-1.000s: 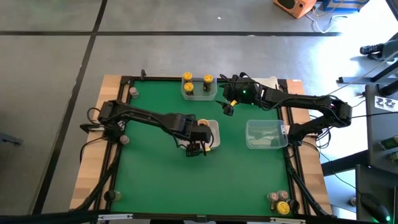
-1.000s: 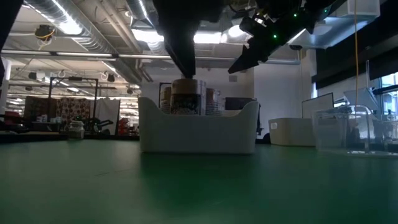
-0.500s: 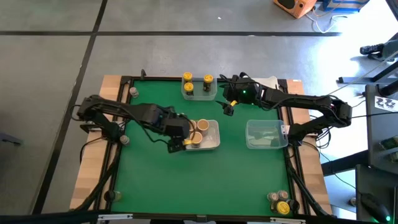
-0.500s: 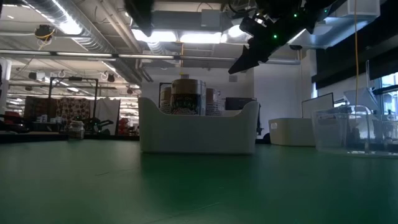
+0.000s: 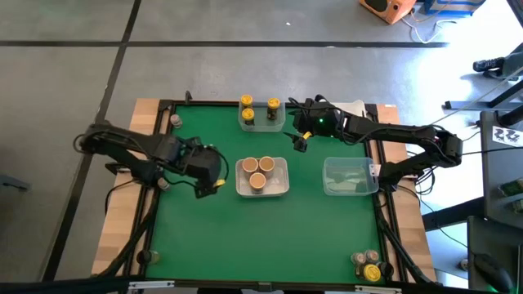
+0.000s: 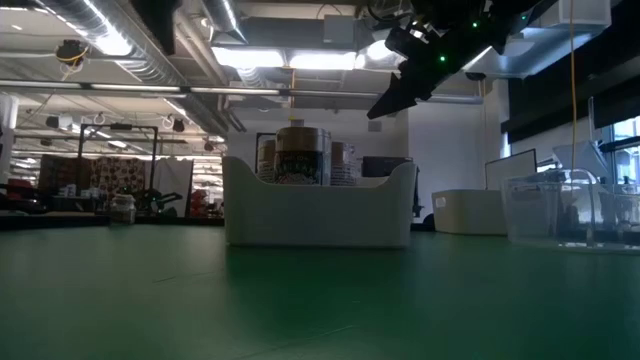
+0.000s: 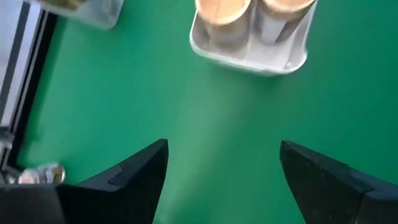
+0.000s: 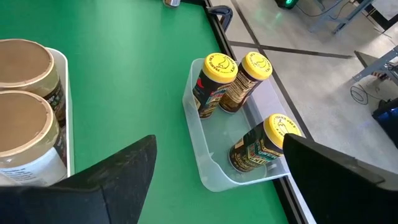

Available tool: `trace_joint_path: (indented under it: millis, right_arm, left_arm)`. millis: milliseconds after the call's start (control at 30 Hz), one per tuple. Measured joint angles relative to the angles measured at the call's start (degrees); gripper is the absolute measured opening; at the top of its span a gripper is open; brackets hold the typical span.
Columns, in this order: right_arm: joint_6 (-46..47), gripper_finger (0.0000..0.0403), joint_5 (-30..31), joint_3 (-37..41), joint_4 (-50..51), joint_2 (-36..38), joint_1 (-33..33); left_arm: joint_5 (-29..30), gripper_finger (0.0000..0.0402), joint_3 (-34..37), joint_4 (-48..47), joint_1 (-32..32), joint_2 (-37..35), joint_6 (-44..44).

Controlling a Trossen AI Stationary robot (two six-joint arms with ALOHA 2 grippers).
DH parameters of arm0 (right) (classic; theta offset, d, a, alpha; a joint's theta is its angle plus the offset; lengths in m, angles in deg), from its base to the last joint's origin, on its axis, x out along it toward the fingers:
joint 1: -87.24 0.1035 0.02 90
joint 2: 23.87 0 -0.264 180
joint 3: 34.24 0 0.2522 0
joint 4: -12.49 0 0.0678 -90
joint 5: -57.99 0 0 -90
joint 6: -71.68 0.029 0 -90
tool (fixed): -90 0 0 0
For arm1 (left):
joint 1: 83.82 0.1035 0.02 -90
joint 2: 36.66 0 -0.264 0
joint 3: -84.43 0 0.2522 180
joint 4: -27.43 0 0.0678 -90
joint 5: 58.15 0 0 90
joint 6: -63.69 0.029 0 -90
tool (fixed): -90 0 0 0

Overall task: Sort spices by type
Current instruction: Put the left black seasoning bottle into the top white bin

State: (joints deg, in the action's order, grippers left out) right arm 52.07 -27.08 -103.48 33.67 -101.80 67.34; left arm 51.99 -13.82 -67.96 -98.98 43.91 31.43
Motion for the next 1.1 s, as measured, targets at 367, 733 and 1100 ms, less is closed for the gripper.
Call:
trace_joint_path:
  millis: [367,733,1100]
  right_arm:
    - [0.0,0.0348,0.0,0.0,-0.1,0.0,0.0]
    - [0.5,0.0348,-2.3,0.0,-4.4,0.0,0.0]
    - [1.8,0.0348,-14.0,0.0,-10.8,0.0,2.4]
  left_arm:
    - [-0.1,0.0292,4.8,2.8,-1.5,-0.3,-7.9]
    - [-0.1,0.0292,5.6,11.6,-2.9,0.7,-5.1]
    - [-0.6,0.0292,5.6,15.3,-11.2,2.8,-9.6]
